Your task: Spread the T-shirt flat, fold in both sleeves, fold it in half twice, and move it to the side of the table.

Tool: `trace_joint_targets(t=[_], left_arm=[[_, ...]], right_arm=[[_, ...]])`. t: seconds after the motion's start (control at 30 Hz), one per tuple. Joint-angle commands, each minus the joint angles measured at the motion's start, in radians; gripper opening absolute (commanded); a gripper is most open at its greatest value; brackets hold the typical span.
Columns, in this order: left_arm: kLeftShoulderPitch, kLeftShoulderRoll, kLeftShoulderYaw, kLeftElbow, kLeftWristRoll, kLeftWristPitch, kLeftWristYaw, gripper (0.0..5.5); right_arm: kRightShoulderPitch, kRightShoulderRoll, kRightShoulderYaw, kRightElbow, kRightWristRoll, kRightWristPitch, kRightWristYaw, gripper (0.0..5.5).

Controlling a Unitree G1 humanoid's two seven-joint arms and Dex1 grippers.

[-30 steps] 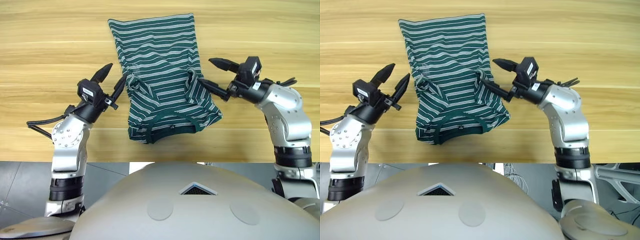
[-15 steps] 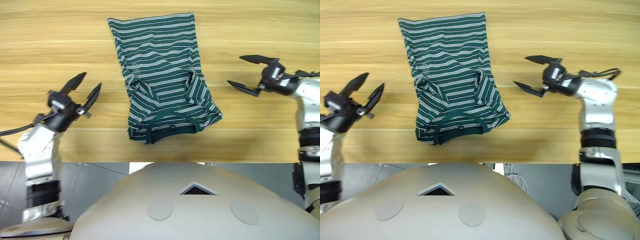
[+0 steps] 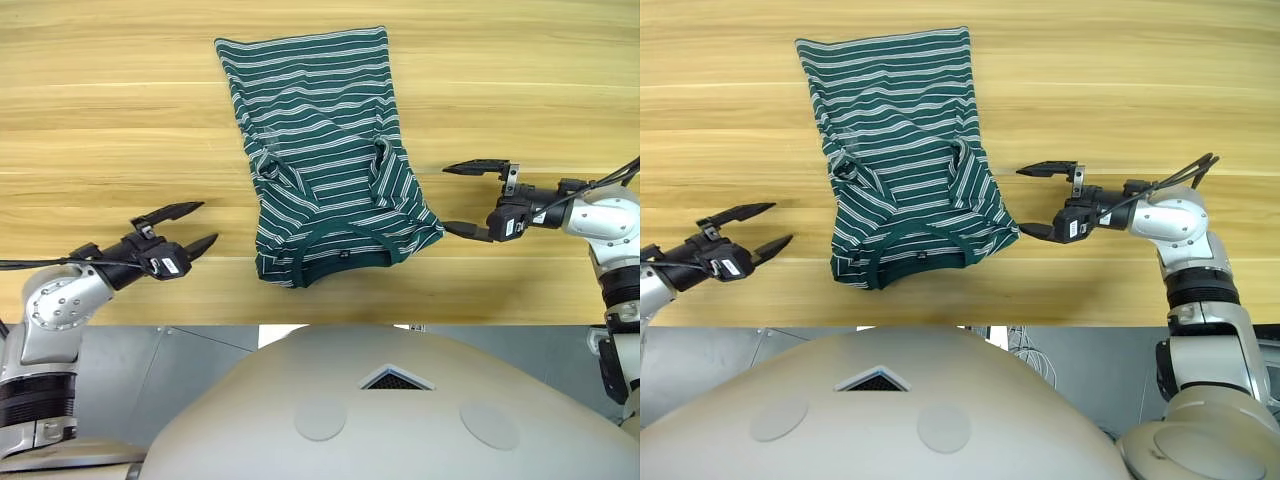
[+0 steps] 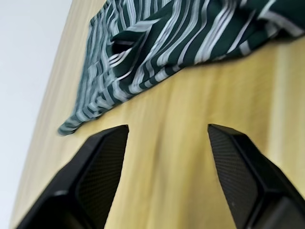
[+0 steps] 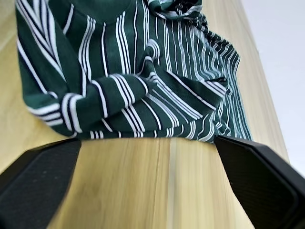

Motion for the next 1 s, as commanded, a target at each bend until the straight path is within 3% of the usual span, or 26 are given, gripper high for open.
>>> trace_joint_targets(t=[0.03, 0.4, 0.6, 1.0], left_arm=[[-0.007, 0.019, -0.071, 0.016, 0.026, -0.005, 0.001, 2.96], [-0.139, 0.042, -0.265, 0.119, 0.178, -0.041, 0.048, 2.96], [-0.182, 0.053, -0.361, 0.124, 0.217, -0.065, 0.078, 2.96], [-0.22, 0.062, -0.475, 0.12, 0.192, -0.053, 0.074, 2.96]], right_arm=[[-0.022, 0.032, 0.058, 0.039, -0.048, 0.004, -0.023, 5.23], [-0.124, 0.064, 0.165, 0.144, -0.12, -0.02, -0.098, 5.23], [-0.111, 0.021, 0.276, 0.079, 0.08, 0.037, 0.083, 5.23], [-0.143, 0.054, 0.313, 0.099, 0.201, 0.098, 0.237, 2.97]])
